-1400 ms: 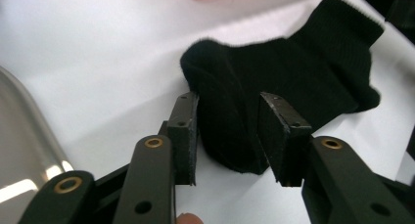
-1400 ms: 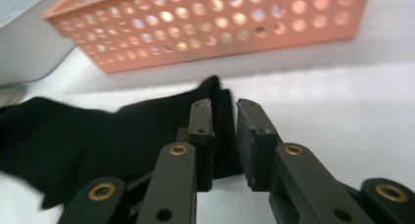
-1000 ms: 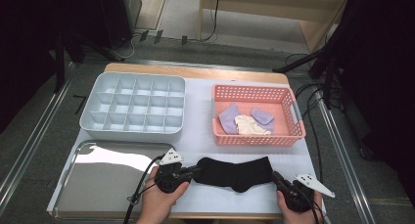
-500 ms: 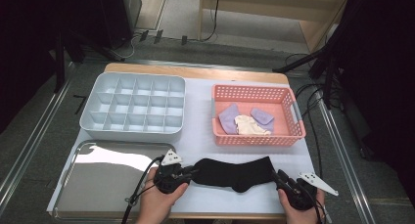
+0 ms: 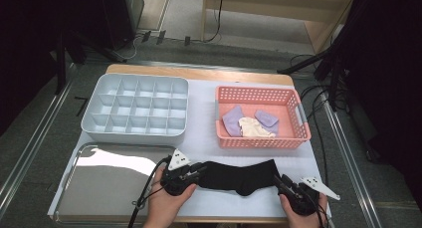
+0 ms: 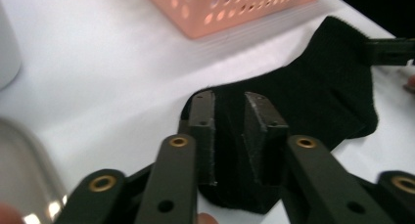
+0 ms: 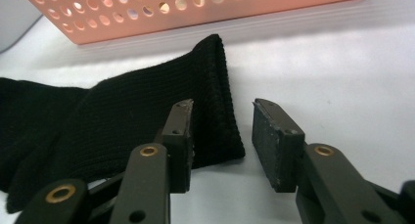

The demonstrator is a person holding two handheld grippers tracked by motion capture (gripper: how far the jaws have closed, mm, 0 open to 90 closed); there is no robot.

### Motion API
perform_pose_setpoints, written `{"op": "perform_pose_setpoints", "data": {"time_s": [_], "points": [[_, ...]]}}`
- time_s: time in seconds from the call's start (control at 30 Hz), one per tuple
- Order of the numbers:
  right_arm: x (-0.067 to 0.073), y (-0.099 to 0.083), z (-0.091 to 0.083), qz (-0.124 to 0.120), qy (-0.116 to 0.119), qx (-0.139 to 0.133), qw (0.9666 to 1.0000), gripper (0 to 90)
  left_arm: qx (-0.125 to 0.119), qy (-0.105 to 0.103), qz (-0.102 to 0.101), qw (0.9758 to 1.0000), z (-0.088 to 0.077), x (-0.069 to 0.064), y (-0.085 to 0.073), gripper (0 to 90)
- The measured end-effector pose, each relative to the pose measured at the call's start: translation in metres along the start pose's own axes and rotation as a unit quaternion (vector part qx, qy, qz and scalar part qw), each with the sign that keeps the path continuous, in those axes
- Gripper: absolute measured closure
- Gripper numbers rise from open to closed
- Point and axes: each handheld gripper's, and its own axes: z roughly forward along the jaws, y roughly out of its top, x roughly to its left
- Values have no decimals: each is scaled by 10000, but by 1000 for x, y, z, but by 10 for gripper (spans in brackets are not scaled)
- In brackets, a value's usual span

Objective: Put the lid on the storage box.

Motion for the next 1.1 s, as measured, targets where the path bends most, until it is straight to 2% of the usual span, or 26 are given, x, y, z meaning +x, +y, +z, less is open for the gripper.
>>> {"op": "perform_pose_setpoints", "data": {"time_s": [0.07,0.23,0.3,0.4,0.53,0.6,0.7,0.9,1.03,1.1], "points": [[1,-1,0,-17,-31,-9,10000,620,40,-208,35,9998,2,-4,3,840],[2,1,2,-56,-56,43,10000,671,225,-428,208,9986,17,-18,6,882],[4,1,3,-128,-97,38,9999,690,250,-443,264,9984,21,-21,7,884],[6,1,4,-199,-150,52,9997,730,239,-432,246,9985,21,-21,10,889],[5,3,6,-292,-62,83,9995,770,247,-555,206,9979,22,-21,13,900],[5,5,6,-330,-36,130,9994,779,314,-567,268,9975,26,-23,12,900],[6,4,6,-272,-66,111,9995,790,409,-625,294,9968,34,-26,10,900],[11,5,4,-216,-8,89,9997,795,569,-906,65,9942,51,-32,11,900],[15,9,1,-195,103,0,9998,795,732,-911,104,9931,64,-39,10,900],[16,13,-3,-154,140,-62,9998,795,828,-844,146,9929,69,-41,8,900]]}}
